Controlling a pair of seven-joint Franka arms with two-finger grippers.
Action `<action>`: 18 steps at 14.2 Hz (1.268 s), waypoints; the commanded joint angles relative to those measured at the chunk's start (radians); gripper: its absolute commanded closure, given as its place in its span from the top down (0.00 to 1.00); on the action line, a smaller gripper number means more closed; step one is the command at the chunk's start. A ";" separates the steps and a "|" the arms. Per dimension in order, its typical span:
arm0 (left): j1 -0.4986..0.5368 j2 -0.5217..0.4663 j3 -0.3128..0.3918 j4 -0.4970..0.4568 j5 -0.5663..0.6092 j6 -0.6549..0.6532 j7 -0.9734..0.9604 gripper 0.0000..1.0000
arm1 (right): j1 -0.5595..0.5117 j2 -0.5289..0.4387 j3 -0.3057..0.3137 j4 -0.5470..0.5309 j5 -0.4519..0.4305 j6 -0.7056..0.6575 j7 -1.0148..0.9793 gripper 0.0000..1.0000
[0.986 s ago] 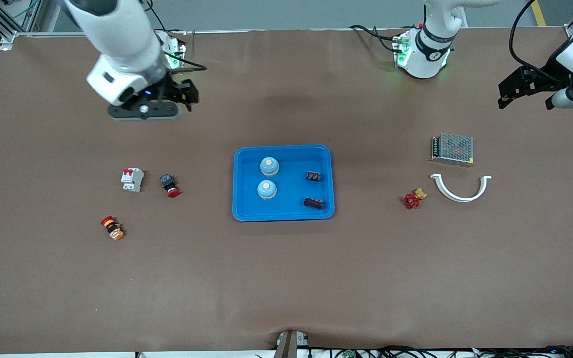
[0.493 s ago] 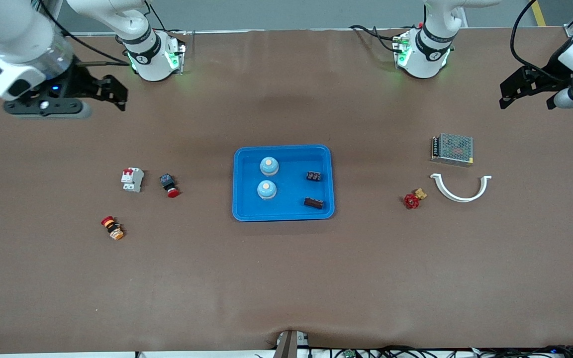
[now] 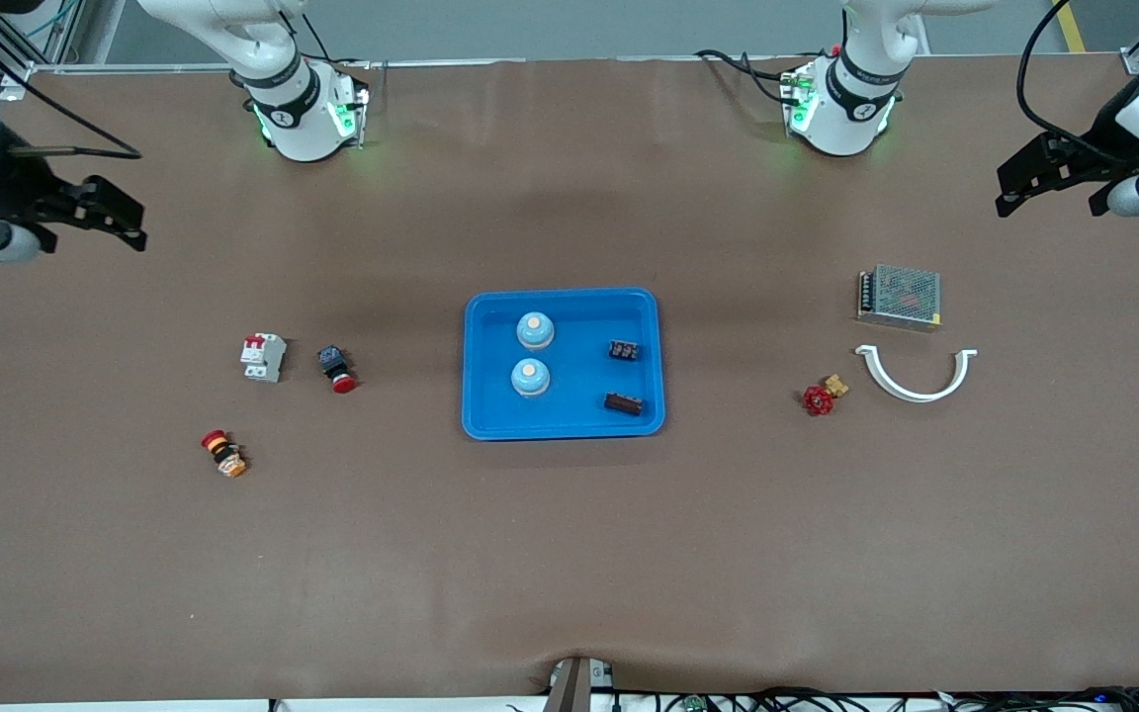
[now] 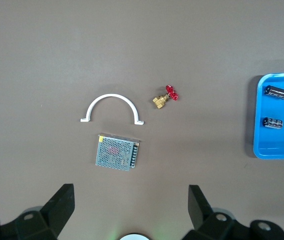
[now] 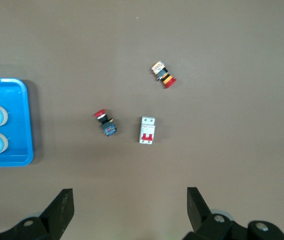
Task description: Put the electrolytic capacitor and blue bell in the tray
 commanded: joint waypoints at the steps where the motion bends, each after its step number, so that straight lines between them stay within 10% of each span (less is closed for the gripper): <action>1: 0.001 -0.017 0.005 -0.004 -0.002 -0.010 -0.011 1.00 | -0.047 -0.001 0.017 0.027 -0.011 0.025 -0.023 1.00; 18: 0.001 -0.022 0.002 -0.010 0.018 -0.047 -0.007 1.00 | -0.097 0.076 0.019 0.119 0.021 0.149 -0.018 1.00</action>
